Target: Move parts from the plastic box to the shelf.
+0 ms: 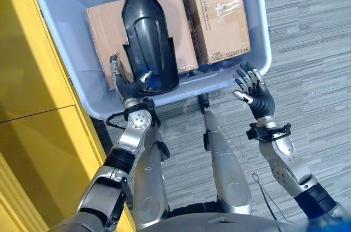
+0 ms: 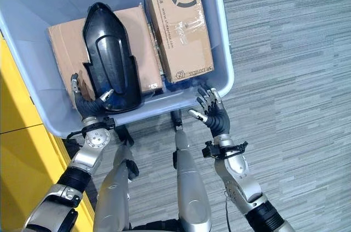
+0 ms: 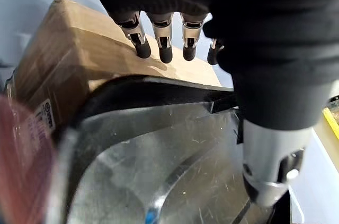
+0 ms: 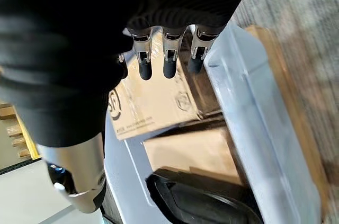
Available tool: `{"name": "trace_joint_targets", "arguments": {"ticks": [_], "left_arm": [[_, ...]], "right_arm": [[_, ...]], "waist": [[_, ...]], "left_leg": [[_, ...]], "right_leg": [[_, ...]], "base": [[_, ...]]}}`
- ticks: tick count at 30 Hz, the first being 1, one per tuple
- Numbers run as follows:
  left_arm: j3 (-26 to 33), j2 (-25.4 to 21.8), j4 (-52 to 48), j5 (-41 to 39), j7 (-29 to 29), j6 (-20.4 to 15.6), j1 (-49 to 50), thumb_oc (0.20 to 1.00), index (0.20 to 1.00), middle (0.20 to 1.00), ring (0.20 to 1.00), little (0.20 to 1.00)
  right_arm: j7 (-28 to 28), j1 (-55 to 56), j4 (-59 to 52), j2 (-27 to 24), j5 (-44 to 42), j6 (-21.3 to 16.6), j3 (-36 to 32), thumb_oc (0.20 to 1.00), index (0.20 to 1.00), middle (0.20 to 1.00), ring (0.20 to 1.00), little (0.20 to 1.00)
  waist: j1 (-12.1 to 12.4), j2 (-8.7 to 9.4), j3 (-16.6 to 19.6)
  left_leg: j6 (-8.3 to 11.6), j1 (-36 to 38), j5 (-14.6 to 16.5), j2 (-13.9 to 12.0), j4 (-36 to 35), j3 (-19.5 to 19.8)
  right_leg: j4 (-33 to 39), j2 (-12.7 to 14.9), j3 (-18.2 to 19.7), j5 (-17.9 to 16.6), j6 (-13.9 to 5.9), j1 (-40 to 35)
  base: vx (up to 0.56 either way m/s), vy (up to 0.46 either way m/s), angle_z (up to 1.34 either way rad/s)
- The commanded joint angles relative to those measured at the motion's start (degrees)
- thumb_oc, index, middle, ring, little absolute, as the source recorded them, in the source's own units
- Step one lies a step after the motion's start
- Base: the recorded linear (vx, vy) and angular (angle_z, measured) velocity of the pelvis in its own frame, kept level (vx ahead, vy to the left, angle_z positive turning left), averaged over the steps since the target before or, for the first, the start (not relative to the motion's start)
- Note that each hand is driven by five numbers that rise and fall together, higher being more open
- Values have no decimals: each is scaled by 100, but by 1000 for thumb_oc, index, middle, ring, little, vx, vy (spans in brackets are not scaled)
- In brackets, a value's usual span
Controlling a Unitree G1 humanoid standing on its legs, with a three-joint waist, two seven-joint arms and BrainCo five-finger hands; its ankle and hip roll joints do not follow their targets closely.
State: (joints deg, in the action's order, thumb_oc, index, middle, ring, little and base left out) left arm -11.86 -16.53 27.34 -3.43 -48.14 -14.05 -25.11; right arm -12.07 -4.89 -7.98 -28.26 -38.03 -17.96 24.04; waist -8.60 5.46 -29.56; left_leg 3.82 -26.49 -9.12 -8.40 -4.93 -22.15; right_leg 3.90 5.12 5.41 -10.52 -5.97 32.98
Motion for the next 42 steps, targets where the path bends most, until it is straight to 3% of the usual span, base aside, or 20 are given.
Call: {"name": "trace_joint_targets", "arguments": {"ticks": [1, 2, 3, 14, 30, 34, 42], "left_arm": [[-2, -90, 1850, -243, -65, 455, -673, 896, 896, 896, 896, 896], [-4, -83, 1916, -297, -69, 434, -692, 520, 520, 520, 520, 520], [-68, -59, 1955, -350, -69, 439, -728, 200, 200, 200, 200, 200], [-35, 71, 1993, -485, -69, 426, -678, 200, 200, 200, 200, 200], [291, -238, -162, -448, 193, 198, -114, 200, 200, 200, 200, 200], [519, -362, -870, -637, 559, -38, 195, 200, 200, 200, 200, 200], [891, -691, -1848, -464, 1109, -163, 799, 200, 200, 200, 200, 200]], "right_arm": [[-101, -203, -238, -226, -66, -374, -62, 1000, 1000, 1000, 1000, 1000], [-120, -209, -249, -232, -73, -385, -45, 1000, 1000, 1000, 1000, 1000], [-156, -183, -282, -257, -79, -416, -31, 1000, 1000, 1000, 1000, 1000], [-162, 24, -312, -298, -45, -434, -133, 1000, 1000, 1000, 1000, 1000], [-214, -21, -100, -183, -143, -274, -304, 1000, 1000, 1000, 1000, 1000], [-127, -10, -86, -160, -143, -177, -388, 1000, 1000, 1000, 1000, 1000], [207, 178, -71, -151, -121, 43, -513, 1000, 1000, 1000, 1000, 1000]], "waist": [[-302, 409, -21], [-310, 406, -21], [-332, 396, -20], [-320, 298, 79], [-116, 45, 541], [-35, -47, 738], [121, -243, 1104]], "left_leg": [[506, 17, -23, -481, 288, 526], [503, 13, -17, -480, 291, 529], [499, 8, -10, -484, 301, 531], [485, 98, 20, -467, 276, 553], [435, 547, -30, -334, 123, 553], [437, 854, 8, -270, 38, 580], [438, 1307, 92, -225, -7, 727]], "right_leg": [[-581, 440, -196, -91, -526, 210], [-585, 435, -183, -91, -523, 225], [-605, 428, -178, -79, -514, 238], [-610, 438, -204, -40, -491, 165], [-561, 552, -254, -63, -496, -278], [-510, 612, -306, -40, -525, -636], [-415, 751, -477, 65, -543, -1226]], "base": [[0, 0, 0], [24, -18, -6], [17, -11, -6], [2, -1, -1], [-7, 19, 1], [15, 26, 2], [39, 22, 12]]}}
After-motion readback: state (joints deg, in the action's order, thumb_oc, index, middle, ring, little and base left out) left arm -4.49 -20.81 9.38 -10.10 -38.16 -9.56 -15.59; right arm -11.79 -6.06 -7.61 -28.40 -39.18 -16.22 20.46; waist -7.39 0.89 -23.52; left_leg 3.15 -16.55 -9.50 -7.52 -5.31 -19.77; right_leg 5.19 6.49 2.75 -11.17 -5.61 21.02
